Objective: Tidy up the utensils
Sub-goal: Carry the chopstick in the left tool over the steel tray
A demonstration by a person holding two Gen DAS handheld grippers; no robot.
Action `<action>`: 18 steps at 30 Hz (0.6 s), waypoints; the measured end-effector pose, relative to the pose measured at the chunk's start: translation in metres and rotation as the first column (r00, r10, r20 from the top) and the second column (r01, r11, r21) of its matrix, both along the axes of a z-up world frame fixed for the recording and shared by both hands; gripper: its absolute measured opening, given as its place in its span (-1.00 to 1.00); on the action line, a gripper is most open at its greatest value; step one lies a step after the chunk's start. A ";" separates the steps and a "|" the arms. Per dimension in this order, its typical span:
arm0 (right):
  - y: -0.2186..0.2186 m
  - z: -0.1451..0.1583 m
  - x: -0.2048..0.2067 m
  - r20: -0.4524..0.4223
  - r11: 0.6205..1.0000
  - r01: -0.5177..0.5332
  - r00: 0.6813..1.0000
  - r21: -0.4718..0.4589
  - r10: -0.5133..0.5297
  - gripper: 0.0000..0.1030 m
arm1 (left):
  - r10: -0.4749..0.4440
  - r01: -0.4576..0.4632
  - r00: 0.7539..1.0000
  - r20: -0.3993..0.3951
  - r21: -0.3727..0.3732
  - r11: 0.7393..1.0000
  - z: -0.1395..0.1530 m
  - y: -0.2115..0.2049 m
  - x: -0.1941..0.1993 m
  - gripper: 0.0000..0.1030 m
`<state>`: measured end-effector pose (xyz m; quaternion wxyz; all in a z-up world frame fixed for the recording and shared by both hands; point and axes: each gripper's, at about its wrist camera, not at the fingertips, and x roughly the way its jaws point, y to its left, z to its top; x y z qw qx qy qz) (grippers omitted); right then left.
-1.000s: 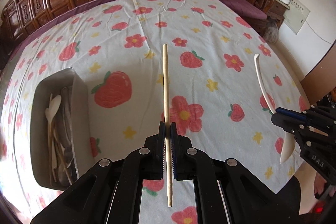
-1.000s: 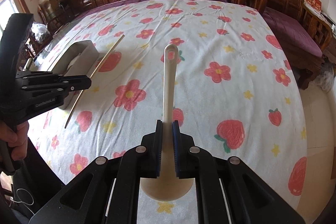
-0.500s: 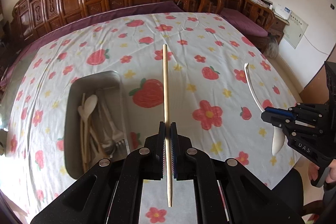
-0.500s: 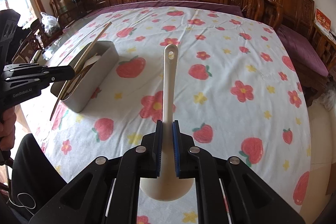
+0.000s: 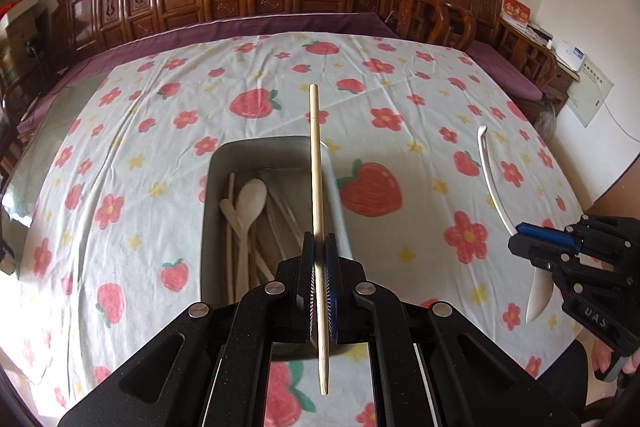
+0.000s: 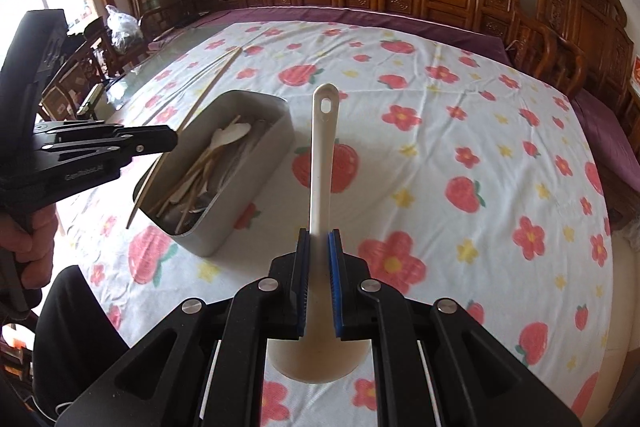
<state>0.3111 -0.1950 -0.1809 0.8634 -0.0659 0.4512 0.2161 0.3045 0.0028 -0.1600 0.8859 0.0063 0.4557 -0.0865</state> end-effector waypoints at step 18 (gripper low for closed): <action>0.039 -0.007 0.015 -0.018 0.999 -0.031 0.999 -0.031 0.030 -0.79 | -0.004 0.006 0.999 -0.036 0.053 0.999 -0.039 0.024 0.037 -0.91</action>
